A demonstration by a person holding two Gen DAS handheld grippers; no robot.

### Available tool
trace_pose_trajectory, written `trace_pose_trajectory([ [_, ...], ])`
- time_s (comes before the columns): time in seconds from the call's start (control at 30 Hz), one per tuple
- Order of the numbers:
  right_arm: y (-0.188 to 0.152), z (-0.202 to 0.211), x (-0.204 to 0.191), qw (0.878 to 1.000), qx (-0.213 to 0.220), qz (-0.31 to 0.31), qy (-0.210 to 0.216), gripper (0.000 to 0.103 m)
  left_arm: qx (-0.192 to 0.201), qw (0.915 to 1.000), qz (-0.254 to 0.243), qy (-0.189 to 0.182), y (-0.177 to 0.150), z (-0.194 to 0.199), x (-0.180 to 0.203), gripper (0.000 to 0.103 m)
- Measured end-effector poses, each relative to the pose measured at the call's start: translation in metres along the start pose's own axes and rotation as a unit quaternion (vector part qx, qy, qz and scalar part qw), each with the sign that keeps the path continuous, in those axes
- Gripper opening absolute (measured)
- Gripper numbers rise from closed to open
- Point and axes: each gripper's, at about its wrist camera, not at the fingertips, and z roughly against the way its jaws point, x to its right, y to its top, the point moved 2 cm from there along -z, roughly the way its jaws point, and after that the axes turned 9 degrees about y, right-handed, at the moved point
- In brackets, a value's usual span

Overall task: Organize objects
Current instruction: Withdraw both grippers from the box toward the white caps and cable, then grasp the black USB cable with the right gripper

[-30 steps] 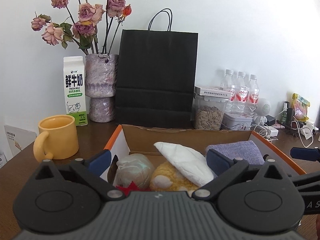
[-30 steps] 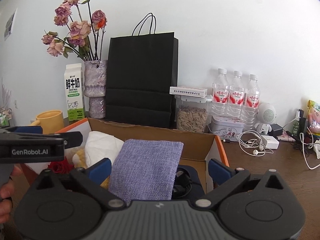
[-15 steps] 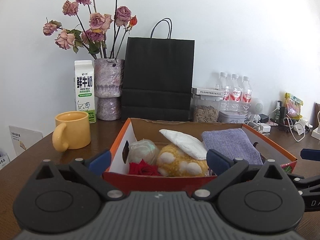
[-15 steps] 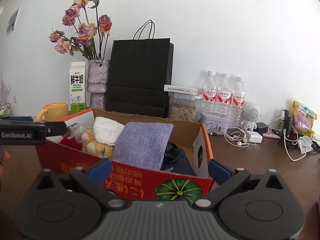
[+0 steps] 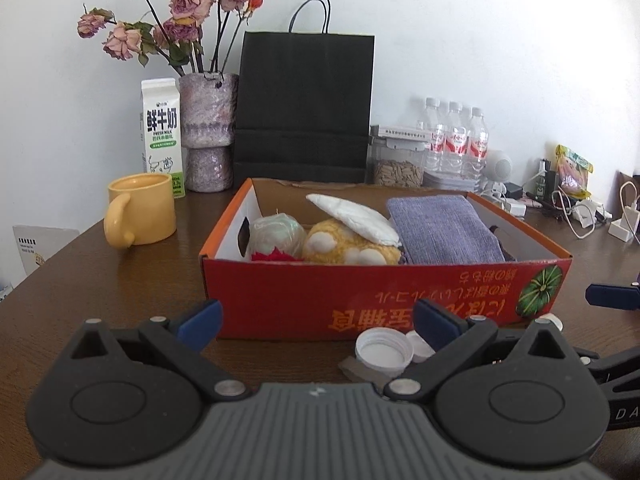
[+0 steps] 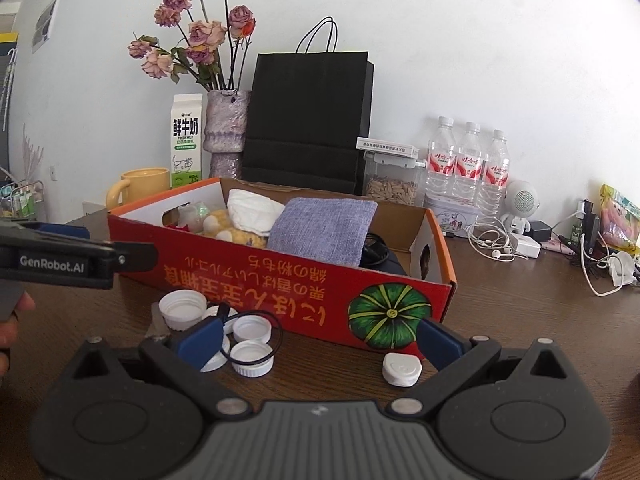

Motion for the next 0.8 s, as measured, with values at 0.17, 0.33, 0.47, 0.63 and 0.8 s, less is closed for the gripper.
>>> trace_pose_trajectory([
  [0.17,0.000,-0.008,0.001,0.999,-0.020,-0.014,0.029,0.095,-0.029,0.9995,-0.009,-0.011,-0.008,-0.004,0.003,0.103],
  [0.33,0.005,-0.014,0.005,0.997,-0.023,-0.042,0.063,0.075,-0.041,0.9978,-0.031,-0.042,-0.012,-0.001,0.011,0.073],
  [0.47,0.012,-0.023,0.003,0.992,-0.028,-0.058,0.110,0.053,-0.047,0.9946,-0.043,-0.081,-0.016,0.001,0.018,0.036],
  [0.63,0.018,-0.040,-0.002,0.984,-0.057,-0.078,0.151,0.036,-0.046,0.9887,-0.066,-0.127,-0.020,0.007,0.030,0.020],
  [0.8,0.020,-0.055,-0.004,0.979,-0.079,-0.094,0.162,0.029,-0.064,0.9834,-0.086,-0.146,-0.024,0.002,0.041,0.017],
])
